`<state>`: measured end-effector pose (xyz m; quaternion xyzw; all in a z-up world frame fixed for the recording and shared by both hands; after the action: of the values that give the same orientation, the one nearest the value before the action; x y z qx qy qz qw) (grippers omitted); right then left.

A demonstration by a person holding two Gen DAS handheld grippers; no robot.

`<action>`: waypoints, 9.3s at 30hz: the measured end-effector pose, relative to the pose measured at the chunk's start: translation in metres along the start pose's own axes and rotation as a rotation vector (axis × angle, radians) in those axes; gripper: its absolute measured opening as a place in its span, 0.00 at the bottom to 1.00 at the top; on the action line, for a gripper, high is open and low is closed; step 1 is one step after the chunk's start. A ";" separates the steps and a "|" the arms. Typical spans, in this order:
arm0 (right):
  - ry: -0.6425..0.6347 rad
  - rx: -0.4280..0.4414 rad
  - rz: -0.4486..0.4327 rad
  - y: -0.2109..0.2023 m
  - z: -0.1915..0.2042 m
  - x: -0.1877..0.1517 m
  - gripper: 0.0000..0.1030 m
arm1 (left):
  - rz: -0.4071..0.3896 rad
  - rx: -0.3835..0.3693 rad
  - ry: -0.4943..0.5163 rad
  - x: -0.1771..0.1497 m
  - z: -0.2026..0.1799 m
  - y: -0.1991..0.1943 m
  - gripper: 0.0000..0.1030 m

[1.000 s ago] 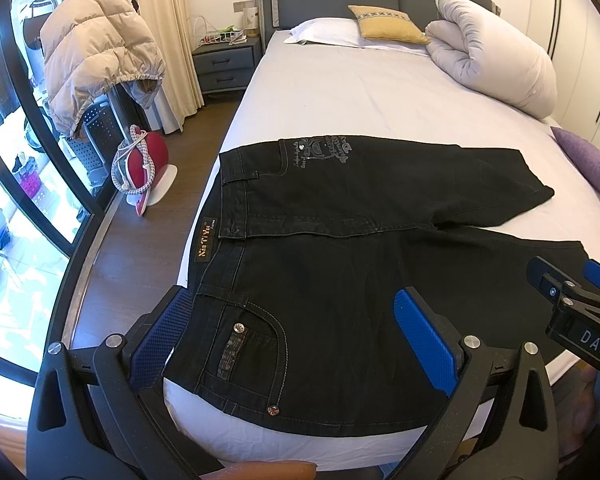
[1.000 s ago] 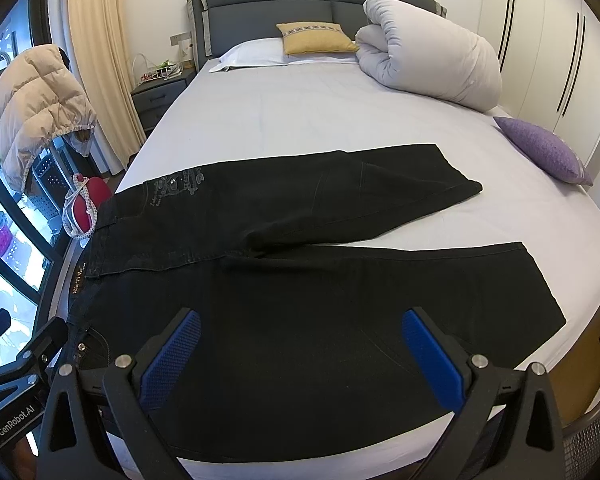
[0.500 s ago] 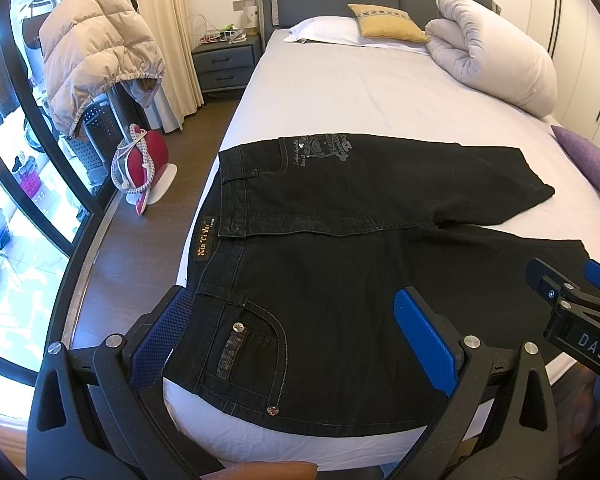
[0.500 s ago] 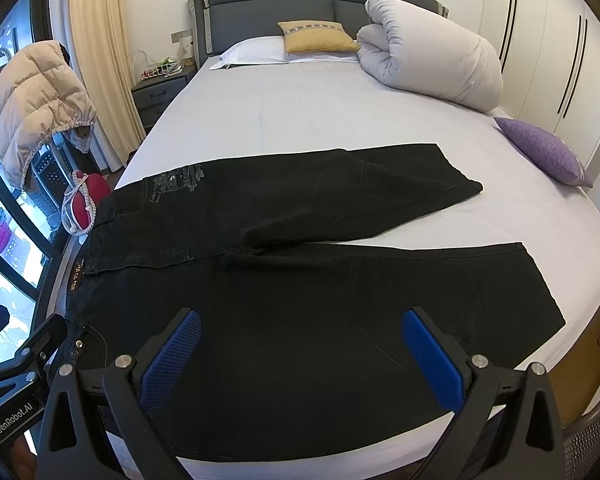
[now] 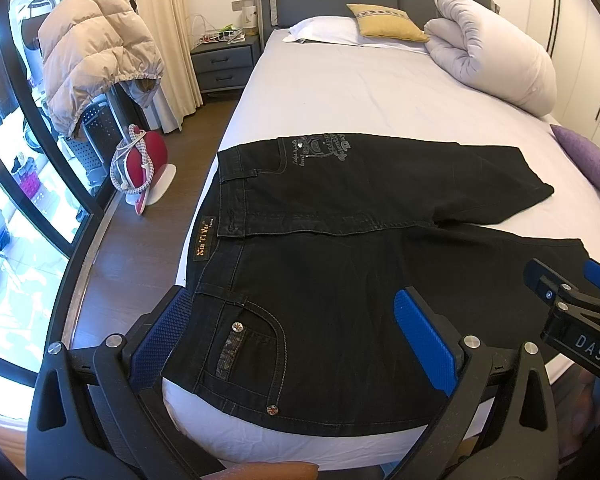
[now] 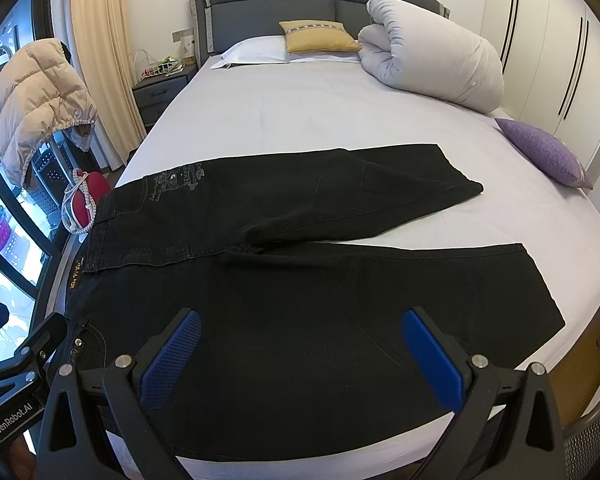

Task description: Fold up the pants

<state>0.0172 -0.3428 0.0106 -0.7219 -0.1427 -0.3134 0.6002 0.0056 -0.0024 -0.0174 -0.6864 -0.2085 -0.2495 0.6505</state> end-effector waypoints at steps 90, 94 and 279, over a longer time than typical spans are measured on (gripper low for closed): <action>-0.521 0.510 0.021 0.220 0.060 0.190 0.62 | 0.506 -0.524 0.650 0.249 0.099 0.351 0.10; -0.641 0.530 0.056 0.229 0.083 0.201 0.59 | 0.360 -0.470 0.695 0.249 0.104 0.316 0.05; 0.960 0.377 -0.130 0.150 -0.325 0.062 0.05 | 0.311 -0.697 0.165 0.021 -0.066 0.093 0.11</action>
<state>0.0603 -0.6998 -0.0401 -0.3661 0.0500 -0.6148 0.6968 0.0740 -0.0754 -0.0762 -0.8674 0.0484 -0.2579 0.4227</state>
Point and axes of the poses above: each gripper's, at about its wrist camera, not at the fingertips, and y roughly the way its jaws point, z to its left, x to its top, the point moved 1 cm from there along y, roughly the way its jaws point, and after that the axes turned 4 degrees about -x, right-handed, at the moved point
